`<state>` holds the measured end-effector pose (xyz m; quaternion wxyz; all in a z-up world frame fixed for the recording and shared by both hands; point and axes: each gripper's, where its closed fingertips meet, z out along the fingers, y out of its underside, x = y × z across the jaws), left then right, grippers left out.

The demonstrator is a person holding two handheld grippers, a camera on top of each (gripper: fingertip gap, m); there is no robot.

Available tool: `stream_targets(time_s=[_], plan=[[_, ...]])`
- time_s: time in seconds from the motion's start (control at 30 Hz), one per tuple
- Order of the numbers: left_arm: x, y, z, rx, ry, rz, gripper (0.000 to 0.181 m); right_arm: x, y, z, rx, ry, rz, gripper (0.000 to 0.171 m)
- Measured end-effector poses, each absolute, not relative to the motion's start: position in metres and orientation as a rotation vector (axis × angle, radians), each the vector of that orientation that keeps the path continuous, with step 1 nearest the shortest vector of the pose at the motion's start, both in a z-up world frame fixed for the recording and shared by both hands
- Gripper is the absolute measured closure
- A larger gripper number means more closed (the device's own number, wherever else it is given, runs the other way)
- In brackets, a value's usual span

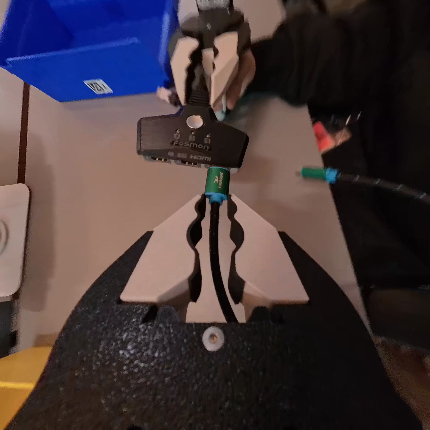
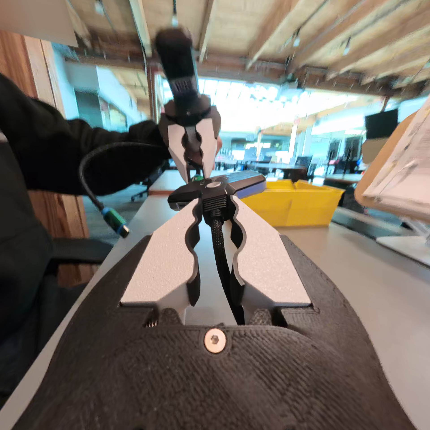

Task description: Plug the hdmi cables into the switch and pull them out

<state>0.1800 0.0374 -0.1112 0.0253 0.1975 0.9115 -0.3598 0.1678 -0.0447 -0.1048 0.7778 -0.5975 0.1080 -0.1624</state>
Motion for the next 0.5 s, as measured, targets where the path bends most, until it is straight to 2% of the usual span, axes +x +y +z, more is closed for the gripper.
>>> stream_targets(time_s=[0.27,0.4,0.43,0.5], plan=[[0.164,0.032,-0.154,0.713,2.859,-1.031,0.165,0.161,-0.047,-0.097,-1.242,0.202,-0.347,0.151],[0.172,0.024,-0.099,0.529,2.727,-1.541,0.166,0.162,-0.060,-0.093,-1.206,0.215,-0.367,0.155],[0.175,0.028,-0.092,0.527,2.714,-1.562,0.167,0.163,-0.056,-0.094,-1.213,0.212,-0.354,0.167],[0.180,0.032,-0.098,0.546,2.701,-1.479,0.169,0.164,-0.055,-0.095,-1.220,0.204,-0.379,0.170]])
